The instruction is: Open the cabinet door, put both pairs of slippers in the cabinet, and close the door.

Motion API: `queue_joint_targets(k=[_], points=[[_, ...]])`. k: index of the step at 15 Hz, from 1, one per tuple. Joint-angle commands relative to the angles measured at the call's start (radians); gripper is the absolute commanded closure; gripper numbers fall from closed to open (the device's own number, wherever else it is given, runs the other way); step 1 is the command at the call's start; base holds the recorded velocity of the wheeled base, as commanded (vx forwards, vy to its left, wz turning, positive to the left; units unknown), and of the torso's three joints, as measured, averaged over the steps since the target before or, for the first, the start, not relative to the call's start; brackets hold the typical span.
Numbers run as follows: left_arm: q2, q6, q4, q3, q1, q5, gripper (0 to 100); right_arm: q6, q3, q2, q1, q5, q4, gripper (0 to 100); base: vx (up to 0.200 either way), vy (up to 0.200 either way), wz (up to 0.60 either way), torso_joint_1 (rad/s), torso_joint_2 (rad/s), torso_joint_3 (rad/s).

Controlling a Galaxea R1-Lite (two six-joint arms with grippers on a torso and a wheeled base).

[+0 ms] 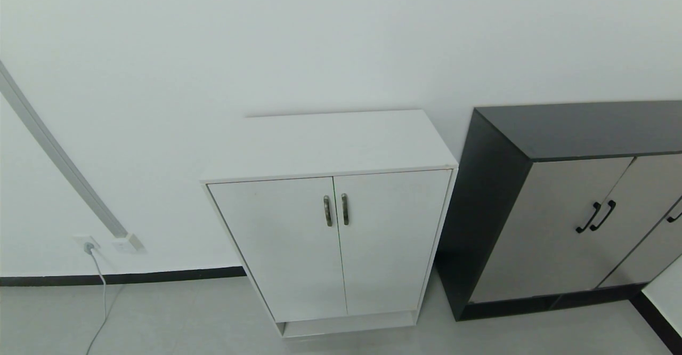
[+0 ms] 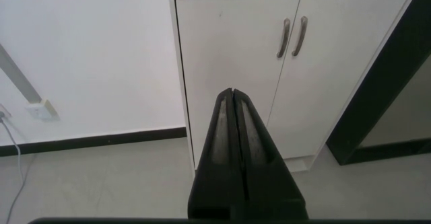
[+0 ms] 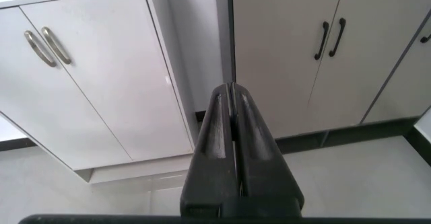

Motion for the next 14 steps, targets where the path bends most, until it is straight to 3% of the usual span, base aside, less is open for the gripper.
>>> queue_joint_targets(k=[1,14], points=[[0.0,0.0,0.0,0.0,0.0,0.0,100,0.0,0.0,0.001,0.0,-0.001,0.0,100,0.0,0.0,0.0,0.0,0.0,0.0],[0.0,0.0,0.0,0.0,0.0,0.0,100,-0.023,0.0,0.001,0.002,0.007,0.0,100,0.0,0.0,0.0,0.0,0.0,0.0]])
